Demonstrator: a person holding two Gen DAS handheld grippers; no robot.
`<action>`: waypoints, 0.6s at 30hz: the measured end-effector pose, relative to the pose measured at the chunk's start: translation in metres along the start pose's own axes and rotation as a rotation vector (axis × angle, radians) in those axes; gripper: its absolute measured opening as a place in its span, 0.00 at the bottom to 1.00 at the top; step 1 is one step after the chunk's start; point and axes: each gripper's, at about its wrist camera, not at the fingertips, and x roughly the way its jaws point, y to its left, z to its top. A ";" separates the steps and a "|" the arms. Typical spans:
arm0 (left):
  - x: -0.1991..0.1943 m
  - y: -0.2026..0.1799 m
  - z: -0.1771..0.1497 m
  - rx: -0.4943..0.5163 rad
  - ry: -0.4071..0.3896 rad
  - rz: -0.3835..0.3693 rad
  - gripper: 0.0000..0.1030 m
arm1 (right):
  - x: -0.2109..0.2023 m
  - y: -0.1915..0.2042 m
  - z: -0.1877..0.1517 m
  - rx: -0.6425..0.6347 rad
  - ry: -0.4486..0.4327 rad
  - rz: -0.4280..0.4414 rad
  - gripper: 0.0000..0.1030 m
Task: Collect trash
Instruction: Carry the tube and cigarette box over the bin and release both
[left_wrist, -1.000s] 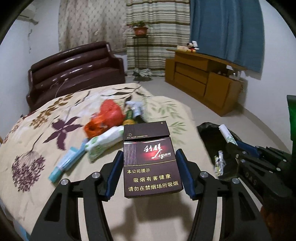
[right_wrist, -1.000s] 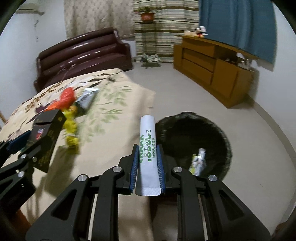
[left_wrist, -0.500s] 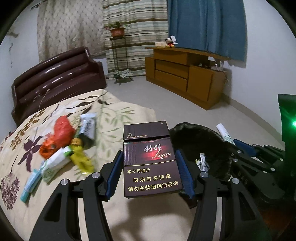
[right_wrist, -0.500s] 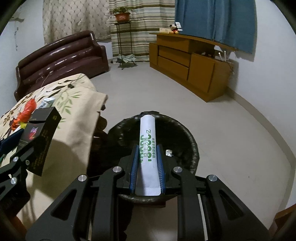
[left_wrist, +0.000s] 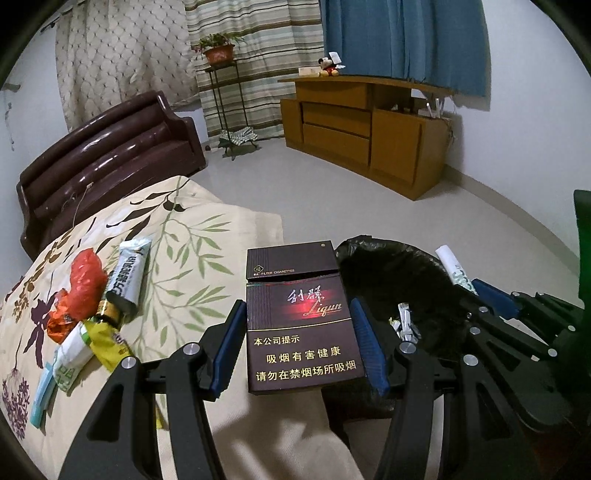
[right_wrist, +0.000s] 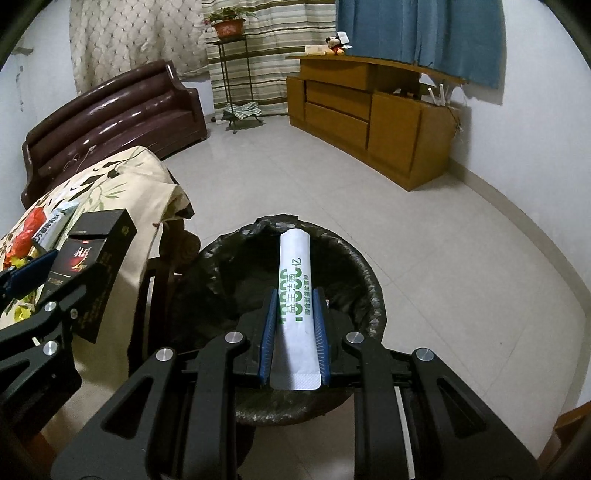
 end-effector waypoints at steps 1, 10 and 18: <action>0.002 -0.002 0.001 0.003 0.006 0.002 0.55 | 0.001 -0.001 0.000 0.001 0.001 0.000 0.19; 0.011 -0.008 0.005 0.017 0.036 0.018 0.57 | 0.003 -0.009 0.005 0.021 -0.007 0.010 0.21; 0.007 -0.008 0.004 0.011 0.028 0.019 0.64 | -0.004 -0.013 0.007 0.039 -0.023 0.010 0.24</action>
